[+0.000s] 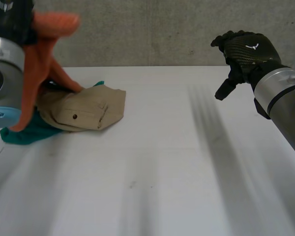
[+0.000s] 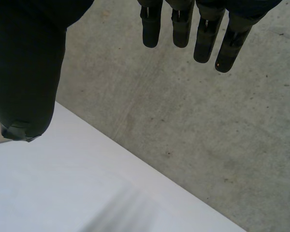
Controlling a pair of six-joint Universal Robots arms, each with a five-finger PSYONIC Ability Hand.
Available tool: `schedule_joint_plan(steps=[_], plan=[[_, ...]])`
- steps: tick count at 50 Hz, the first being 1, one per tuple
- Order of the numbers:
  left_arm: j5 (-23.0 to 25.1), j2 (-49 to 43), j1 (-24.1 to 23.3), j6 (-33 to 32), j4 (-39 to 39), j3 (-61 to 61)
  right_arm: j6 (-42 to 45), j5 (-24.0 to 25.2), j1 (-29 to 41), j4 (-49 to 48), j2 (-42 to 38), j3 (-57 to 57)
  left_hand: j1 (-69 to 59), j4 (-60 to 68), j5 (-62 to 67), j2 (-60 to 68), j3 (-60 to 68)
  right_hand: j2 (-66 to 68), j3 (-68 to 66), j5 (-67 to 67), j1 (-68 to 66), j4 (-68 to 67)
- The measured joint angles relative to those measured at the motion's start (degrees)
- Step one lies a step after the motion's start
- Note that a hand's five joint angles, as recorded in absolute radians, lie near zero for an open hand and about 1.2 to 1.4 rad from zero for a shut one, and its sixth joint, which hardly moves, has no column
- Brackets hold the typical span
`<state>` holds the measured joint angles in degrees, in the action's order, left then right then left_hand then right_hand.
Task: Fold the laundry.
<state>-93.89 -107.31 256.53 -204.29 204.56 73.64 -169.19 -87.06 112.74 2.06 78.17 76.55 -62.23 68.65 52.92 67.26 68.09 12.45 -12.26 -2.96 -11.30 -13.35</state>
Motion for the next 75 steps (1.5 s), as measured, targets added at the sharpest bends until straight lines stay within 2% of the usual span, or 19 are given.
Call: schedule_joint_plan(steps=[8, 9, 10, 12, 13, 15, 16, 17, 19, 26, 29, 36, 42, 54, 63, 67, 72, 74, 75], plan=[[0.09, 5.22, -18.40, 9.00, -4.53, 1.89, 0.00, -0.12, -0.47, 0.23, 1.73, -0.15, 0.01, -0.06, 0.00, 0.45, 0.31, 0.00, 0.00, 0.00, 0.00, 0.00], [0.09, 5.22, -18.40, 9.00, -4.53, 1.89, 0.00, -0.12, -0.47, 0.23, 1.73, -0.15, 0.01, -0.06, 0.00, 0.45, 0.31, 0.00, 0.00, 0.00, 0.00, 0.00], [0.18, 3.56, -22.47, 9.70, -6.03, 2.30, 0.00, -0.09, -0.48, 0.24, 1.91, -0.14, 1.93, -5.39, -2.28, -4.23, -4.87, 0.00, 0.00, 0.00, 0.00, 0.00], [0.27, 0.16, -27.68, 10.13, -8.51, 2.54, -0.01, -0.07, -0.52, 0.22, 2.57, -0.14, 16.95, -19.76, -15.24, -19.71, -19.01, 0.00, 0.00, 0.00, 0.00, 0.00], [0.26, -0.97, -28.97, 10.17, -9.36, 2.54, -0.01, -0.06, -0.54, 0.21, 2.65, -0.14, 30.85, -31.88, -27.29, -30.56, -30.88, 0.00, 0.00, 0.00, 0.00, 0.00], [0.23, -4.46, -32.09, 10.16, -12.25, 2.37, -0.01, -0.01, -0.58, 0.18, 2.90, -0.22, 46.40, -47.60, -42.46, -46.07, -46.31, 0.00, 0.00, 0.00, 0.00, 0.00], [0.23, -4.46, -32.09, 10.16, -12.25, 2.37, -0.01, -0.01, -0.58, 0.18, 2.90, -0.22, 46.40, -47.60, -42.46, -46.07, -46.31, 0.00, 0.00, 0.00, 0.00, 0.00], [0.20, -7.14, -33.71, 10.16, -15.08, 1.96, -0.01, 0.01, -0.62, 0.18, 2.97, -0.32, 51.44, -56.04, -49.87, -54.42, -54.99, 0.00, 0.00, 0.00, 0.00, 0.00], [0.18, -8.65, -34.25, 10.16, -17.16, 1.61, 0.01, 0.07, -0.67, 0.17, 2.99, -0.41, 51.44, -57.06, -50.27, -55.60, -56.05, 0.00, 0.00, 0.00, 0.00, 0.00], [0.13, -9.31, -31.13, 10.11, -22.77, 0.90, 0.66, 0.48, -1.35, 0.29, 2.86, -0.70, 51.44, -57.06, -50.27, -55.65, -56.05, 0.00, 0.00, 0.00, 0.00, 0.00], [0.33, -6.19, -25.55, 9.94, -23.34, 1.66, 2.36, 0.62, -1.37, 0.60, 2.58, -0.81, 51.44, -57.06, -50.27, -55.67, -56.05, 0.00, 0.00, 0.00, 0.00, 0.00], [0.87, -3.28, -17.14, 9.46, -23.22, 4.04, 12.40, 0.66, -0.24, 5.03, -0.10, -0.94, 51.44, -57.06, -50.27, -55.68, -56.06, 0.00, 0.00, 0.00, 0.00, 0.00], [1.62, -3.81, -14.37, 9.37, -23.31, 6.98, 20.89, 0.31, 1.32, 10.36, -4.18, -0.22, 51.26, -56.85, -50.26, -55.51, -55.94, 0.00, 0.00, 0.00, 0.00, 0.00], [10.12, -11.64, -14.41, 9.24, -21.67, 7.48, 23.65, -0.28, 1.42, 10.54, -9.19, 6.63, 44.91, -51.51, -45.75, -50.17, -51.22, 0.00, 0.00, 0.00, 0.00, 0.00], [9.83, -21.69, -15.72, 5.36, -17.35, 0.94, 23.22, -0.26, 0.72, 6.33, -9.00, 12.52, 38.61, -45.27, -39.35, -43.98, -44.83, 0.00, 0.00, 0.00, 0.00, 0.00], [8.63, -24.89, -16.43, 1.26, -15.97, -1.29, 23.05, -0.22, 0.66, 5.45, -8.85, 14.27, 27.61, -35.58, -29.90, -33.75, -34.62, 0.00, 0.00, 0.00, 0.00, 0.00], [7.98, -26.67, -16.84, -1.81, -14.71, -2.55, 22.05, -0.10, 0.06, 3.90, -8.87, 15.55, -0.98, -7.64, -2.53, -5.87, -7.79, 0.00, 0.00, 0.00, 0.00, 0.00], [7.93, -26.80, -16.88, -2.14, -14.46, -2.62, 21.91, -0.06, -0.05, 3.80, -8.89, 15.60, -0.98, -7.64, -2.53, -5.87, -7.79, 0.00, 0.00, 0.00, 0.00, 0.00], [7.89, -26.80, -16.93, -2.45, -14.00, -2.63, 20.98, 0.13, -0.77, 3.41, -9.02, 15.65, -3.93, -0.69, 2.68, 0.24, -1.02, 0.00, 0.00, 0.00, 0.00, 0.00]])
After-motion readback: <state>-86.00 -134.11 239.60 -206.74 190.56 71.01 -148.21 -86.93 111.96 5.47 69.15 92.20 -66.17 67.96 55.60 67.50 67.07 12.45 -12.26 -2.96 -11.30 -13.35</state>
